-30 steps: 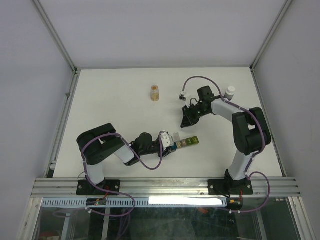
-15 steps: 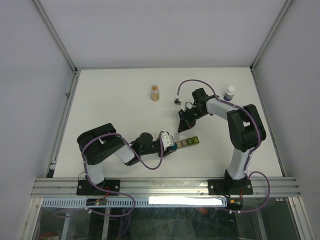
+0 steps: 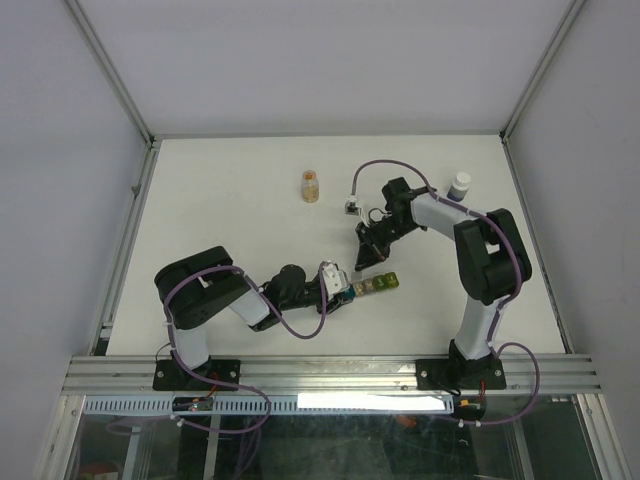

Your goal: Sort the pills into containers

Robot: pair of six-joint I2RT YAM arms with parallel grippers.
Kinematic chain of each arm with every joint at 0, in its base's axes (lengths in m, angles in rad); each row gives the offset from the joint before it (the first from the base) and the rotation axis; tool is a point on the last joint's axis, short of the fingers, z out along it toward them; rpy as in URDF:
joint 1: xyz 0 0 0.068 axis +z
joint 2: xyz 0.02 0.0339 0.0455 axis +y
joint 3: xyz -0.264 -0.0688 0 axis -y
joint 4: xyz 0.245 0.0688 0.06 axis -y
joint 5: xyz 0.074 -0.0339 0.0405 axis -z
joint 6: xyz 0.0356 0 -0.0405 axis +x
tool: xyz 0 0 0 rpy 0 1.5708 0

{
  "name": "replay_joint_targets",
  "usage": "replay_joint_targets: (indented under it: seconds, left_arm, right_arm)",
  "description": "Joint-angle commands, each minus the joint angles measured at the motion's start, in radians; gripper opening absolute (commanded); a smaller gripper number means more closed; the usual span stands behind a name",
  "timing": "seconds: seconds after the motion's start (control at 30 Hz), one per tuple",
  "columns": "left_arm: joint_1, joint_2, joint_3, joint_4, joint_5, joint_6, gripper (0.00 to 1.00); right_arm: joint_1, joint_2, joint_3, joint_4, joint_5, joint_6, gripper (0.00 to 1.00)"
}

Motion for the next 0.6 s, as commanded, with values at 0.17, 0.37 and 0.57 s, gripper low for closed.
replay_joint_targets:
  seconds: [0.17, 0.37, 0.57]
  left_arm:
    - [0.002, 0.012, 0.02, 0.021, 0.045, -0.005, 0.22]
    - [0.002, 0.006, 0.02, 0.02, 0.049, -0.007, 0.22]
    - [0.002, 0.006, 0.023, 0.017, 0.053, -0.01, 0.22]
  right_arm:
    - [0.078, -0.156, -0.053, -0.034, 0.088, -0.062, 0.01]
    - [0.14, -0.201, -0.117, 0.021, 0.239, -0.018, 0.01]
    - [0.159, -0.214, -0.153, 0.054, 0.316, 0.005, 0.01]
